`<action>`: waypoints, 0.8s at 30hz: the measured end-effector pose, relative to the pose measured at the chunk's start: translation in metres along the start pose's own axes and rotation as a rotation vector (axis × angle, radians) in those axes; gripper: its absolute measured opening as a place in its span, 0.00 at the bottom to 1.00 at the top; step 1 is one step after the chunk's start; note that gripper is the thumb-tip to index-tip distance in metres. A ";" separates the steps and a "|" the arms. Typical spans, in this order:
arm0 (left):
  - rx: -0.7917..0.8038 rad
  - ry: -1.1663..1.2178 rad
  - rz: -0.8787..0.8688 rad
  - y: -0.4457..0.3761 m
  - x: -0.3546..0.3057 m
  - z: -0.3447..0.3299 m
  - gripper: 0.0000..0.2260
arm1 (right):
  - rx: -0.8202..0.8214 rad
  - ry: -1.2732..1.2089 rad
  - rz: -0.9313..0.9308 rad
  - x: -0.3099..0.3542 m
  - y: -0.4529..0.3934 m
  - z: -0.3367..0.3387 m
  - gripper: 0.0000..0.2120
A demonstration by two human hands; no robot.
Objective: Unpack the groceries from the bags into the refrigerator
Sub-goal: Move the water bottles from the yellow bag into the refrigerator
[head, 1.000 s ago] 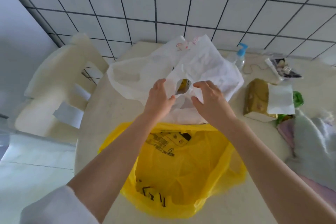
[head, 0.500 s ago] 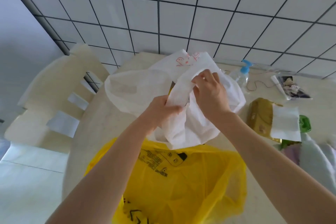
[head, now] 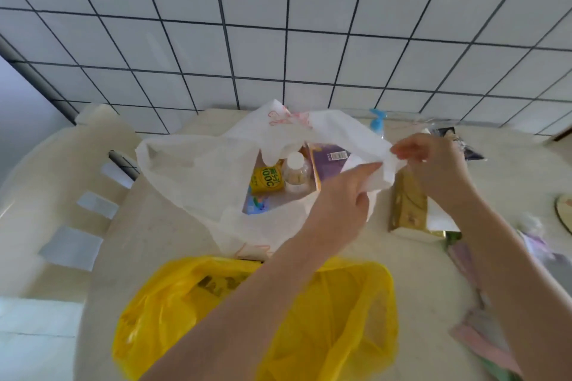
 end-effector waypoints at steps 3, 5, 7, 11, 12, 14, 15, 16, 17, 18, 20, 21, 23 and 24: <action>0.118 -0.150 -0.089 0.016 0.002 -0.041 0.21 | -0.060 -0.138 0.005 0.013 -0.003 0.018 0.15; 0.289 -0.209 -0.055 0.024 0.010 -0.067 0.27 | 0.024 -0.067 0.047 0.035 -0.005 0.003 0.11; 0.446 -0.284 -0.031 0.035 0.016 -0.086 0.32 | 0.180 0.120 0.084 0.043 -0.008 -0.032 0.13; 0.569 -0.417 -0.108 0.049 0.033 -0.094 0.25 | 0.403 0.465 0.028 0.009 -0.013 -0.093 0.28; 0.549 -0.410 -0.136 0.050 0.035 -0.086 0.20 | 0.412 0.508 0.002 0.000 -0.013 -0.097 0.28; 0.364 -0.409 -0.194 0.043 0.038 -0.054 0.12 | 0.410 0.512 -0.034 -0.013 -0.014 -0.101 0.25; 0.221 -0.435 -0.199 0.037 0.042 -0.031 0.10 | 0.395 0.481 -0.039 -0.016 -0.015 -0.101 0.20; 0.092 -0.481 -0.171 0.034 0.051 -0.010 0.12 | 0.374 0.446 -0.042 -0.019 -0.017 -0.100 0.15; 0.009 -0.543 -0.092 0.033 0.066 0.006 0.18 | 0.342 0.415 -0.043 -0.022 -0.021 -0.097 0.10; 0.014 -0.604 0.032 0.032 0.084 0.015 0.26 | 0.307 0.387 -0.044 -0.024 -0.025 -0.092 0.08; 0.159 -0.699 0.244 0.039 0.117 0.012 0.34 | 0.244 0.259 -0.075 -0.026 -0.033 -0.082 0.09; 0.237 -0.750 0.287 0.044 0.126 0.006 0.32 | 0.202 0.148 -0.096 -0.027 -0.035 -0.075 0.10; 0.286 -0.833 0.226 0.051 0.125 -0.005 0.21 | 0.069 -0.058 -0.091 -0.028 -0.036 -0.054 0.11; 0.276 -0.850 0.175 0.055 0.120 -0.009 0.17 | -0.011 -0.091 -0.034 -0.026 -0.034 -0.043 0.12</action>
Point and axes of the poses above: each hand's wrist, its own y-axis away from the middle knuckle, its own z-axis out of the back of the hand, x = y × z, the point moved 10 cm from there along -y, towards the middle knuckle, and after that the axes turned 2 degrees about x, right-handed, at the moved point
